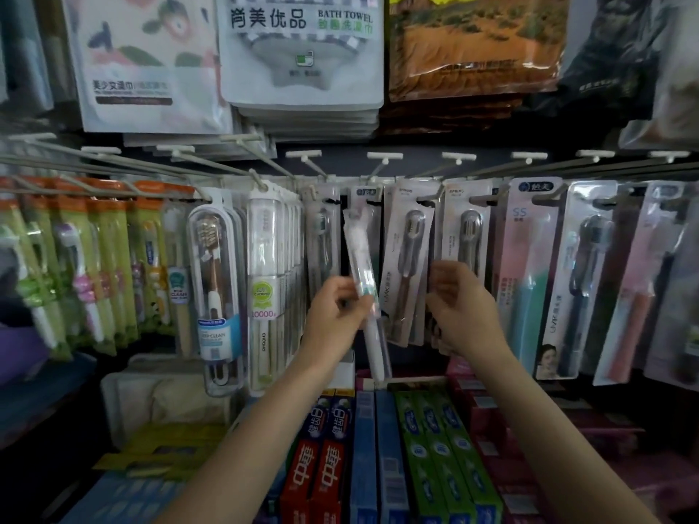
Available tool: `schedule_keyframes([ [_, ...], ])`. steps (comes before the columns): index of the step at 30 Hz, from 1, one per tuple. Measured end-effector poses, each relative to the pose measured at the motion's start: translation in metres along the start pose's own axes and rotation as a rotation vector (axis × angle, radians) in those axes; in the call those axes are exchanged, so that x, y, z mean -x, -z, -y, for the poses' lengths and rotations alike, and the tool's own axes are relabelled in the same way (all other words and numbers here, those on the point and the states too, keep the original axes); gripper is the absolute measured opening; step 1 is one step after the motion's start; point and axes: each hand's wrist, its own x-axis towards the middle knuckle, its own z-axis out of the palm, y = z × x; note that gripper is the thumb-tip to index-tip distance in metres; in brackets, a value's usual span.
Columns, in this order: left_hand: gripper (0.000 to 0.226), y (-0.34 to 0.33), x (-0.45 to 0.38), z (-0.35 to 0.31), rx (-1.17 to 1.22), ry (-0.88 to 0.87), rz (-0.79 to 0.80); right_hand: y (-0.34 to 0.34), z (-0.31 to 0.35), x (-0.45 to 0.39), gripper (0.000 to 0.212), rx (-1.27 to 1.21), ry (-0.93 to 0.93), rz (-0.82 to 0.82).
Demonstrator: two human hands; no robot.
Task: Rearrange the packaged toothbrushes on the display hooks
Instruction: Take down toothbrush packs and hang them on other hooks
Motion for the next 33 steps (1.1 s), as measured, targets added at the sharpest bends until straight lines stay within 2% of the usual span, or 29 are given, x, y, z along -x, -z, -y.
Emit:
schedule_keyframes([
  [2,0.015,0.01,0.019,0.007,-0.108,-0.113,0.013,0.0,0.011,0.008,0.03,-0.062,0.085,0.0],
  [4,0.013,0.026,0.033,0.004,-0.15,-0.243,0.001,-0.005,0.024,0.016,0.023,-0.142,0.157,0.095],
  [8,0.014,0.068,0.049,-0.019,-0.082,-0.377,-0.071,-0.033,0.051,0.026,0.025,-0.245,0.26,0.225],
  [10,0.021,0.093,0.052,-0.025,-0.027,-0.364,-0.167,-0.053,0.067,0.029,0.024,-0.299,0.281,0.273],
  [13,0.044,0.135,0.049,-0.02,-0.037,-0.291,-0.306,-0.082,0.094,0.032,0.027,-0.35,0.352,0.319],
  [17,0.059,0.178,0.037,-0.008,-0.023,-0.099,-0.345,-0.123,0.129,0.034,0.035,-0.297,0.434,0.418],
  [21,0.063,0.195,0.019,-0.006,-0.036,0.007,-0.208,-0.15,0.138,0.035,0.038,-0.221,0.466,0.35],
  [27,0.063,0.199,0.004,-0.018,0.007,0.039,-0.086,-0.138,0.125,0.038,0.034,-0.324,0.384,0.208],
  [30,0.062,0.205,0.007,-0.01,-0.122,0.012,0.007,-0.126,0.119,0.03,0.035,-0.355,0.317,0.109],
  [33,0.063,0.205,0.01,-0.008,-0.159,0.019,0.025,-0.119,0.115,0.023,0.032,-0.37,0.272,0.039],
])
